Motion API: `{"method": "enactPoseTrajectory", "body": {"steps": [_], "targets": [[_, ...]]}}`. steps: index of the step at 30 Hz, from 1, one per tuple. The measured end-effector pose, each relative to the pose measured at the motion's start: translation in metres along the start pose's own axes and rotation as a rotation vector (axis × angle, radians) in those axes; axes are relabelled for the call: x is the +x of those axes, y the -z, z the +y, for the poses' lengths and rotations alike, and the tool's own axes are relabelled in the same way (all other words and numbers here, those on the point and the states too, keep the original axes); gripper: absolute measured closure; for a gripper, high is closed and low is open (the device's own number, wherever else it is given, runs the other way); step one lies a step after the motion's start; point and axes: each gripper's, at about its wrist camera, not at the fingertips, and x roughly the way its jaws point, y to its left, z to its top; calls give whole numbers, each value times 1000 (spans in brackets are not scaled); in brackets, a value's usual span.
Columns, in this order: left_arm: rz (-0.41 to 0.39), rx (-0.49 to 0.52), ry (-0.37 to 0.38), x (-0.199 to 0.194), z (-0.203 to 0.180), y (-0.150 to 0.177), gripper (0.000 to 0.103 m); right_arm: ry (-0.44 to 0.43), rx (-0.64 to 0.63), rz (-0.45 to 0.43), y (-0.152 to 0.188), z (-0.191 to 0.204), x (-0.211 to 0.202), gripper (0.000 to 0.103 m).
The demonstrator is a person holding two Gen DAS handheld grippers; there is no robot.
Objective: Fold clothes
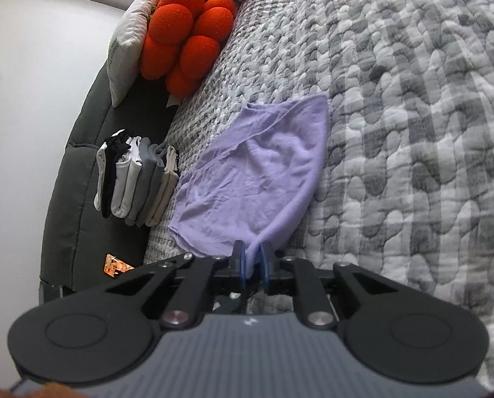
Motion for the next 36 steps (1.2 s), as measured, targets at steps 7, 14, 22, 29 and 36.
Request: {"method": "enactPoseTrajectory", "body": {"steps": [7, 14, 22, 29, 36], "targets": [[3, -5, -8, -3, -5, 0, 97, 81, -39, -67, -20, -12, 9, 66], [19, -39, -10, 0, -6, -5, 98, 115, -140, -158, -45, -10, 31, 74], [-26, -119, -16, -5, -7, -24, 99, 177, -184, -326, -51, -2, 34, 97], [-42, -145, 10, 2, -21, -44, 99, 209, -235, -369, -61, -1, 9, 98], [-54, -154, 78, 15, -41, -67, 99, 267, -197, -399, -64, -27, -19, 98]]}}
